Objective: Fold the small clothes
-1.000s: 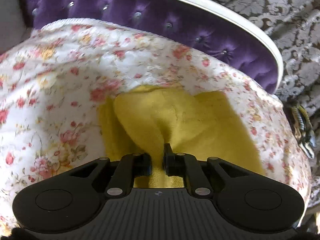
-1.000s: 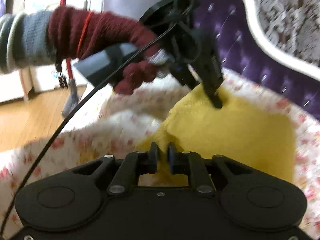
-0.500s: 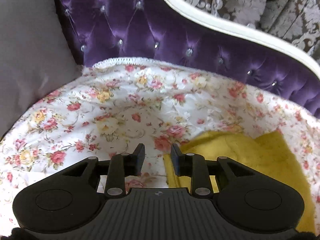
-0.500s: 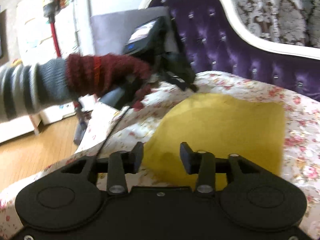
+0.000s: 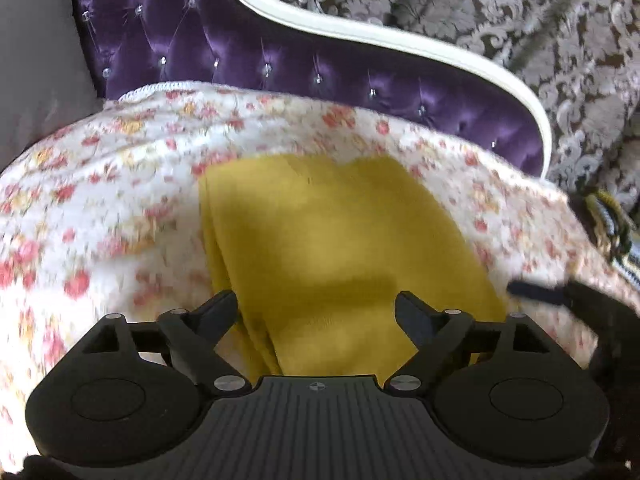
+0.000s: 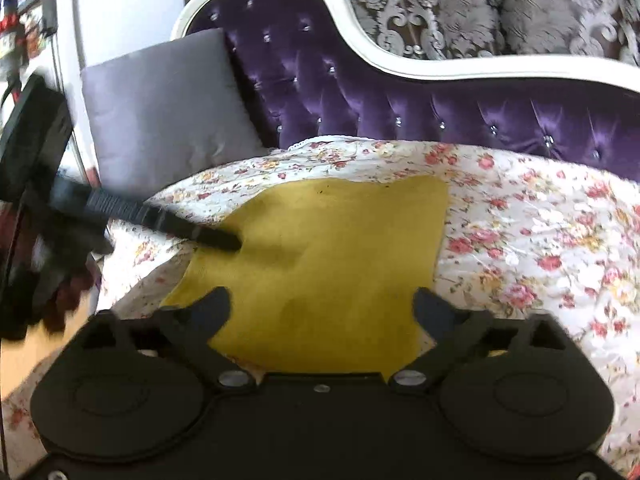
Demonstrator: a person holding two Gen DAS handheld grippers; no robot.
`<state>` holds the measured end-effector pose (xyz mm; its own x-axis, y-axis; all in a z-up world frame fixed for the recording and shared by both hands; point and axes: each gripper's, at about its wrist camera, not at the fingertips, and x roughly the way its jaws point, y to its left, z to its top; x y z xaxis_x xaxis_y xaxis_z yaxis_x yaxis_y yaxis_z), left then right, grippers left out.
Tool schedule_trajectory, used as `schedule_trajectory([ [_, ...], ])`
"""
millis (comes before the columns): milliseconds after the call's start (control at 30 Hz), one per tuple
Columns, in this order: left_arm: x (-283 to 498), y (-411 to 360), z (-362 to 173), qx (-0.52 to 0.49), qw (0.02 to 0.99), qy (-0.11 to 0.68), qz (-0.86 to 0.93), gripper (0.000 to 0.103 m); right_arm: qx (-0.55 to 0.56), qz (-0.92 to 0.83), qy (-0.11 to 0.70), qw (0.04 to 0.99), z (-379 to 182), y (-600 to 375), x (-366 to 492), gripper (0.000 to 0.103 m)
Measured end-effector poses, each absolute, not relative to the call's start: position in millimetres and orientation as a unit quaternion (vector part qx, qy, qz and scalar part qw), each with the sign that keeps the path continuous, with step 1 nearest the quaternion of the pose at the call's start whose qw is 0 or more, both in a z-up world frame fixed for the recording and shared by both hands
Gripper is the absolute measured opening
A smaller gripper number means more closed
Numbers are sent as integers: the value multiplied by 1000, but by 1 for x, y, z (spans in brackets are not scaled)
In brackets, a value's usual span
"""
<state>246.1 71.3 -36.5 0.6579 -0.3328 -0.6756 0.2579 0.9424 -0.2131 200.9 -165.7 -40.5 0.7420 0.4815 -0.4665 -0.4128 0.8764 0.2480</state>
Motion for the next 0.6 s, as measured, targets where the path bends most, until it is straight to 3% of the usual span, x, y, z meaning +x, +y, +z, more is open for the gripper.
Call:
schedule_trajectory([
  [367,235,80,-61,-103,897,410,-125,87,148,257,306,904,-45,-203,257,103],
  [433,238,78,-63,-100,899,408,-126,89,172,270,313,894,-50,-208,275,103],
  [500,245,78,-65,-110,896,409,-135,98,195,278,323,883,-55,-211,293,103],
  [600,254,76,-68,-120,894,407,-143,98,236,298,334,863,-68,-214,318,103],
])
